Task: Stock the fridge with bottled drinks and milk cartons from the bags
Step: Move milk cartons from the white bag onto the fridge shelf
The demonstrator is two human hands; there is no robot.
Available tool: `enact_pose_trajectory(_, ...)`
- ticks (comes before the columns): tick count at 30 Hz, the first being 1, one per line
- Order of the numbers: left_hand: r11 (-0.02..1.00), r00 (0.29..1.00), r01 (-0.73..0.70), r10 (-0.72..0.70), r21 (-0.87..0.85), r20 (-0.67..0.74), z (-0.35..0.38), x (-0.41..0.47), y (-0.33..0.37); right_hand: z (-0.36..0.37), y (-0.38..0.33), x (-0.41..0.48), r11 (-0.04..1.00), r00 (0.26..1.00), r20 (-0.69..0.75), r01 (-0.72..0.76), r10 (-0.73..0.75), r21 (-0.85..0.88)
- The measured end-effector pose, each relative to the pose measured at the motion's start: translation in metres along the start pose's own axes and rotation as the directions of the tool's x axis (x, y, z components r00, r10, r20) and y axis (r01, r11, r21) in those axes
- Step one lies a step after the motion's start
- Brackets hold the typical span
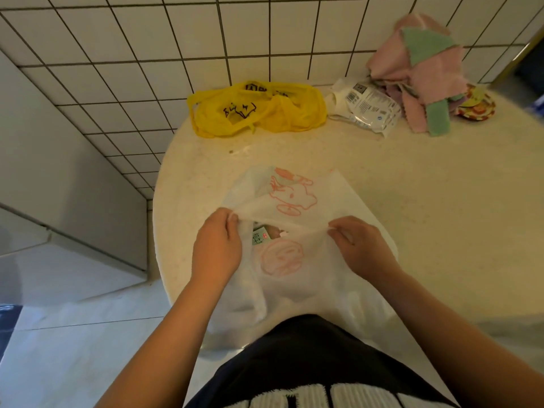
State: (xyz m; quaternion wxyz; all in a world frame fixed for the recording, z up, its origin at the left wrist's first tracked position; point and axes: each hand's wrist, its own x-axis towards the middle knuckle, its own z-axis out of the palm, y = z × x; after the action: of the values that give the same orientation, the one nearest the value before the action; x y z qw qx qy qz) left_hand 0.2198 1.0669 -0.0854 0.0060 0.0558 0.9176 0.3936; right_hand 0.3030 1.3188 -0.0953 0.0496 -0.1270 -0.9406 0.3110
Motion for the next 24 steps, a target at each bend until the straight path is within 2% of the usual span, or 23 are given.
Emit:
enact_pose_trajectory(3,0.995,0.995,-0.01,0.0,-0.096,-0.098,-0.009,0.026,0.017,-0.01,-0.015,0.019,0.996,0.996,-0.087,-0.003,0.011,0.088)
enact_pose_trajectory(6,0.992,0.993,-0.053,0.04,-0.118,-0.112,-0.012,0.056,0.027,-0.014,-0.025,0.043,0.986,0.997,-0.051,-0.053,0.062,0.16)
enact_pose_trajectory(8,0.99,0.989,-0.112,0.102,-0.086,-0.11,-0.011,0.074,0.032,-0.007,-0.035,0.057,0.995,0.997,0.033,-0.074,0.072,0.061)
enact_pose_trajectory(12,0.968,0.963,-0.25,0.248,-0.01,-0.109,-0.009,0.11,0.041,0.032,-0.05,0.082,0.955,0.971,0.209,-0.052,0.117,-0.293)
enact_pose_trajectory(15,0.937,0.933,-0.324,0.339,0.134,-0.119,-0.004,0.142,0.034,0.046,-0.033,0.107,0.933,0.988,0.127,-0.04,0.091,-0.357)
enact_pose_trajectory(18,0.905,0.918,-0.348,0.382,0.243,-0.107,0.004,0.179,0.01,0.038,-0.011,0.137,0.968,0.999,0.027,-0.036,0.044,-0.248)
enact_pose_trajectory(21,0.873,0.922,-0.359,0.386,0.329,-0.019,0.018,0.215,-0.018,0.026,0.003,0.172,0.971,0.993,-0.109,0.014,-0.042,-0.24)
enact_pose_trajectory(24,0.818,0.932,-0.357,0.343,0.452,0.116,0.033,0.237,-0.046,0.02,0.016,0.216,0.948,0.993,-0.087,0.044,-0.075,-0.316)
